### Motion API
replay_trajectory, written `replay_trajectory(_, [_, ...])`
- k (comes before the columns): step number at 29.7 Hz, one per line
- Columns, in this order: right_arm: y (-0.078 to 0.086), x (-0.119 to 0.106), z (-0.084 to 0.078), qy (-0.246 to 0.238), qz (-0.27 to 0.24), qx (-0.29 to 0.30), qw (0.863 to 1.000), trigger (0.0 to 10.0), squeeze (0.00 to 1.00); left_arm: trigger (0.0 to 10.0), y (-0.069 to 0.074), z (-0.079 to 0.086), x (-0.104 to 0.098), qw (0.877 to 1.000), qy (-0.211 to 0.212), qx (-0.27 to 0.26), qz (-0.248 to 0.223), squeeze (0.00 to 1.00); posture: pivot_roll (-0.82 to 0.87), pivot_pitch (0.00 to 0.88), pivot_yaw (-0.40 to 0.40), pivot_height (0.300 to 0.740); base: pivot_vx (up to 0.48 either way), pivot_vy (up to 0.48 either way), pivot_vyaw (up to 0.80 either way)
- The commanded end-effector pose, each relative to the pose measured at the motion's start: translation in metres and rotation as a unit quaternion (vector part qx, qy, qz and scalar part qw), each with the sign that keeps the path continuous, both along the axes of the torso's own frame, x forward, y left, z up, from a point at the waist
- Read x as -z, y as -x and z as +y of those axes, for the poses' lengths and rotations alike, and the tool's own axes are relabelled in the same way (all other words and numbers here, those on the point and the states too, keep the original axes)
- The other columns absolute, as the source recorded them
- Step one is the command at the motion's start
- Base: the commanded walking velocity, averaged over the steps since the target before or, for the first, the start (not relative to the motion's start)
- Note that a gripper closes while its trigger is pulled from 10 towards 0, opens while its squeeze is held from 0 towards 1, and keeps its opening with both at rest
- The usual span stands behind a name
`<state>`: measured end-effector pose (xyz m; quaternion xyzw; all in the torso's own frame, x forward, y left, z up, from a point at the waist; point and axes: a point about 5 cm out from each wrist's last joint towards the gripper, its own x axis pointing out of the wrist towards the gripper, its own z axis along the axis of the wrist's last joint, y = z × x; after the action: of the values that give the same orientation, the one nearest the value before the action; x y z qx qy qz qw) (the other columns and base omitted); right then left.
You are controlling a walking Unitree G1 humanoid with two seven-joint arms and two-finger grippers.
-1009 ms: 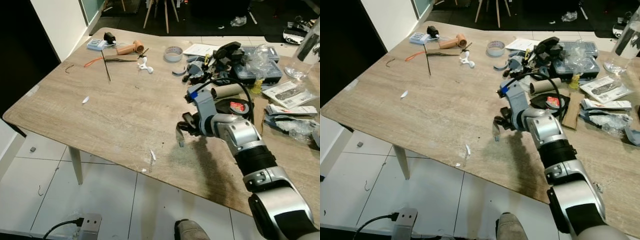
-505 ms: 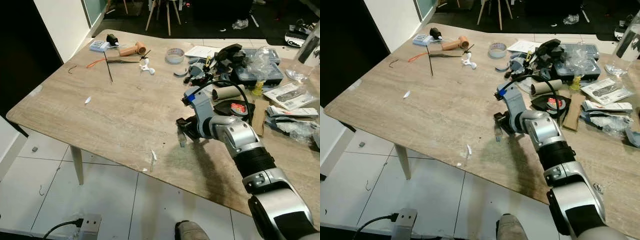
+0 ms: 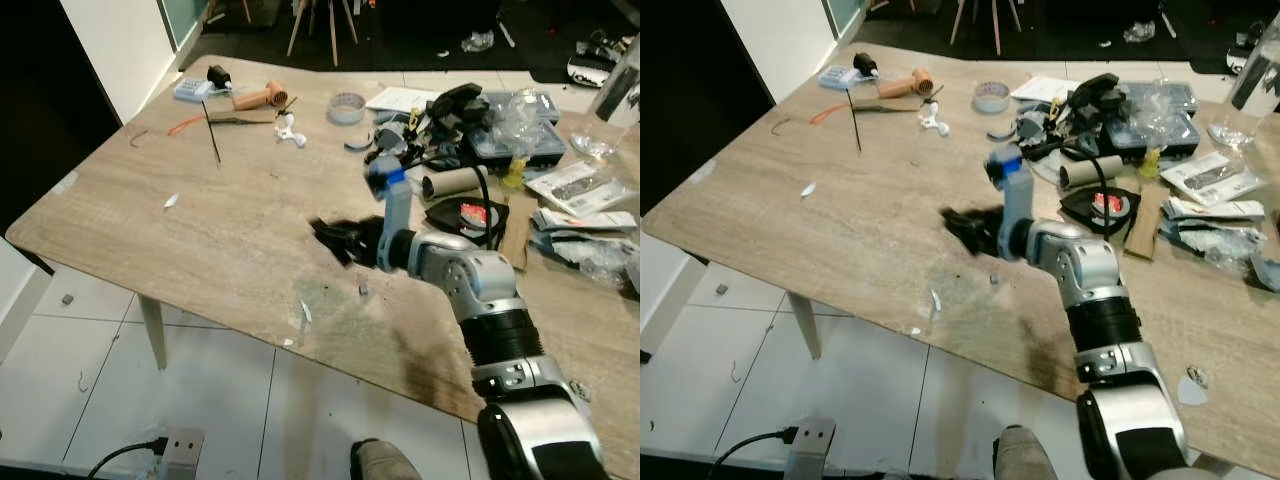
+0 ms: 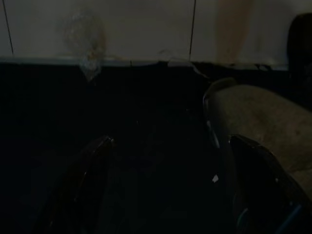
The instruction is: Picking trash to rubbish bin
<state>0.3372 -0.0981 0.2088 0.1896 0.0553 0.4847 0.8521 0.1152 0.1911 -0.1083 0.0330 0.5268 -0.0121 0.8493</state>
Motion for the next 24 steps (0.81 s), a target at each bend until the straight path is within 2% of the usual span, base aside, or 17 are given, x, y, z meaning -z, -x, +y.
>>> replay_trajectory(1, [0.008, -0.009, -0.001, -0.065, -0.006, -0.034, 0.997, 10.0, 0.0, 10.0, 0.009, 0.002, 0.003, 1.0, -0.003, -0.005, 0.017, 0.0, -0.07, 0.082, 0.06, 0.74, 0.0, 0.0, 0.0])
replay_trajectory(3, [0.022, -0.018, 0.003, -0.132, -0.022, -0.091, 0.987, 10.0, 0.0, 10.0, 0.009, 0.003, 0.002, 1.0, -0.004, -0.006, 0.017, 0.0, -0.07, 0.082, 0.063, 0.74, 0.0, 0.0, 0.0])
replay_trajectory(6, [0.041, -0.023, 0.009, -0.189, -0.038, -0.165, 0.967, 10.0, 0.0, 10.0, 0.009, 0.005, 0.002, 1.0, -0.008, -0.009, 0.017, 0.0, -0.07, 0.078, 0.064, 0.74, 0.0, 0.0, 0.0])
replay_trajectory(10, [0.043, -0.013, 0.02, -0.172, -0.029, -0.167, 0.97, 10.0, 0.0, 10.0, 0.009, 0.006, 0.002, 1.0, -0.011, -0.01, 0.019, 0.0, -0.06, 0.075, 0.062, 0.74, 0.0, 0.0, 0.0])
replay_trajectory(14, [0.033, 0.004, 0.035, -0.138, 0.007, -0.121, 0.983, 10.0, 0.0, 10.0, 0.009, 0.007, 0.002, 1.0, -0.009, -0.019, 0.02, 0.0, -0.06, 0.072, 0.064, 0.74, 0.0, 0.0, 0.0])
replay_trajectory(24, [0.023, 0.024, 0.039, -0.09, 0.039, -0.057, 0.993, 10.0, 0.0, 10.0, 0.011, 0.007, 0.003, 0.999, -0.01, -0.02, 0.025, 0.0, -0.05, 0.073, 0.057, 0.74, 0.0, 0.0, 0.0])
